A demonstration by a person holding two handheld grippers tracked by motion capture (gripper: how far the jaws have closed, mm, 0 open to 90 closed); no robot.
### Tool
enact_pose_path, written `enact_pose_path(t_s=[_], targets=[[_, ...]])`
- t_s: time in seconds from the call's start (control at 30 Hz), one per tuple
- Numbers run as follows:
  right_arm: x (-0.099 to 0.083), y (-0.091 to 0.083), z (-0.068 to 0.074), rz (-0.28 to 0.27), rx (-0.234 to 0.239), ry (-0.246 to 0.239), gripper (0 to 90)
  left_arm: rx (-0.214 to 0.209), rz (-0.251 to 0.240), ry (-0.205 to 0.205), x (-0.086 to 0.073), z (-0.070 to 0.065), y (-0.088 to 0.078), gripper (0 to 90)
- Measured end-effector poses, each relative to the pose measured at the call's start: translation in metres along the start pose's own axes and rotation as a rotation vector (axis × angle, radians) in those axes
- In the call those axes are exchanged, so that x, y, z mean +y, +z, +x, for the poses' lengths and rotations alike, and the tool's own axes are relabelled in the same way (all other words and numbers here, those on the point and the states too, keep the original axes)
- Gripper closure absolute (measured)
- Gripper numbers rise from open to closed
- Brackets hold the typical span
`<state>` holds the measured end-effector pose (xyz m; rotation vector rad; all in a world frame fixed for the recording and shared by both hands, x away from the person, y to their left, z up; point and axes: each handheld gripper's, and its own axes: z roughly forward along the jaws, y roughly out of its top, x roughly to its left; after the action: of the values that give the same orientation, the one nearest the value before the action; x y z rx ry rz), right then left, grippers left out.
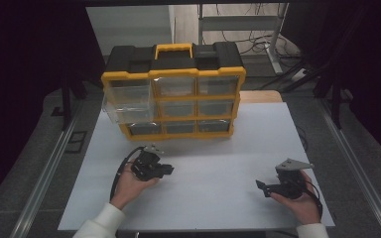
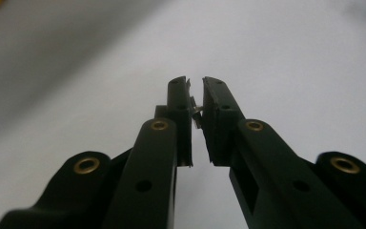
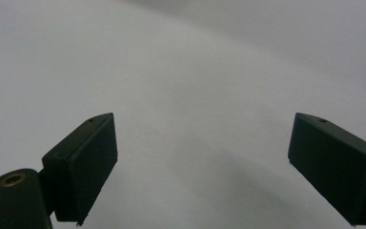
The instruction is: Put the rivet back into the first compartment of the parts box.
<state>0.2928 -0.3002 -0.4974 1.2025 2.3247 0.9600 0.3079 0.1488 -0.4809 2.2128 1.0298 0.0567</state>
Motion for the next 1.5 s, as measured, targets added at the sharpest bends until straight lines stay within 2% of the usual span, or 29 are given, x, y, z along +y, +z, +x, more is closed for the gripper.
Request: enact_pose_path(t_s=[0.13, 0.33, 0.77, 0.83, 1.1, 1.5], targets=[[0.000, 0.000, 0.000, 0.001, 0.001, 0.000, 9.9, 0.010, -0.017, -0.021, -0.007, 0.011, -0.020, 83.0], [0.000, 0.001, 0.000, 0.001, -0.001, 0.000, 9.9, 0.054, -0.014, -0.028, -0.015, 0.024, -0.050, 83.0], [0.000, 0.001, 0.000, 0.003, -0.001, -0.001, 9.9, 0.106, -0.080, -0.095, -0.026, 0.052, -0.112, 83.0], [0.000, 0.001, 0.000, 0.003, 0.000, 0.000, 9.9, 0.107, -0.085, -0.097, -0.026, 0.052, -0.113, 83.0], [0.001, 0.001, 0.000, 0.002, 0.000, -0.001, 9.9, 0.130, -0.137, -0.114, -0.020, 0.061, -0.146, 83.0], [0.001, 0.001, 0.000, 0.001, 0.000, -0.002, 9.9, 0.168, -0.201, -0.129, -0.002, 0.071, -0.194, 83.0]])
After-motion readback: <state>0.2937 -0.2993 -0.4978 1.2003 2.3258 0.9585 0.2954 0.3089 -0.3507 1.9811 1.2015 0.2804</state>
